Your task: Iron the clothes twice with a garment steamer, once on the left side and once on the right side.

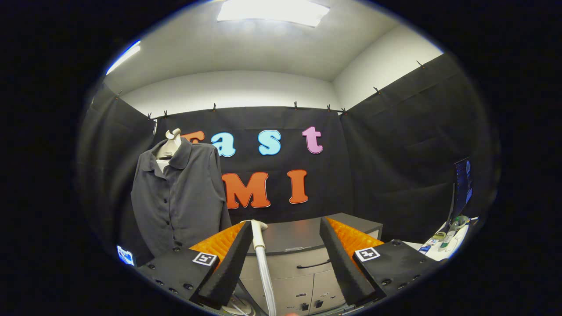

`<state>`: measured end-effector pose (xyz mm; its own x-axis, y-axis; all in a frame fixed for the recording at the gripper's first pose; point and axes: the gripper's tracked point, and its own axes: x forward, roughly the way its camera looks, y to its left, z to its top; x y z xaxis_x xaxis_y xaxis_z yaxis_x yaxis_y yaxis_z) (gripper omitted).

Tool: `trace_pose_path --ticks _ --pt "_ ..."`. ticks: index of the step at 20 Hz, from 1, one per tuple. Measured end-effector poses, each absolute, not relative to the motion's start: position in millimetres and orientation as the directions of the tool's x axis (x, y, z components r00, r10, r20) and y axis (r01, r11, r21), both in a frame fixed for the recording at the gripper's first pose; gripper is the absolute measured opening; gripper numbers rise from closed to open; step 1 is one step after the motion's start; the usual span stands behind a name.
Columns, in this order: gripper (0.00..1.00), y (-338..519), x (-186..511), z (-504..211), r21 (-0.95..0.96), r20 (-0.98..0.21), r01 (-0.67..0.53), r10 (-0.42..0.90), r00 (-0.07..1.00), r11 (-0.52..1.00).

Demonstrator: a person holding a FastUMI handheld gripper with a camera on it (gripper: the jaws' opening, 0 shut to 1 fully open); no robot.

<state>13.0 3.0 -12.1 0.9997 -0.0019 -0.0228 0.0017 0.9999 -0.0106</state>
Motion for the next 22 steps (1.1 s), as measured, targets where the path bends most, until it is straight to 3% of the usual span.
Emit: trace_pose_path --ticks 9,15,22 --pt "0.98 3.7 26.0 -13.7 0.008 -0.018 0.02 -0.02 1.0 1.0" --pt "0.98 20.8 44.0 7.9 -0.046 0.062 0.006 -0.003 0.998 0.999" --pt "0.97 80.6 137.8 -7.1 -0.066 -0.064 -0.129 0.125 0.99 0.989"
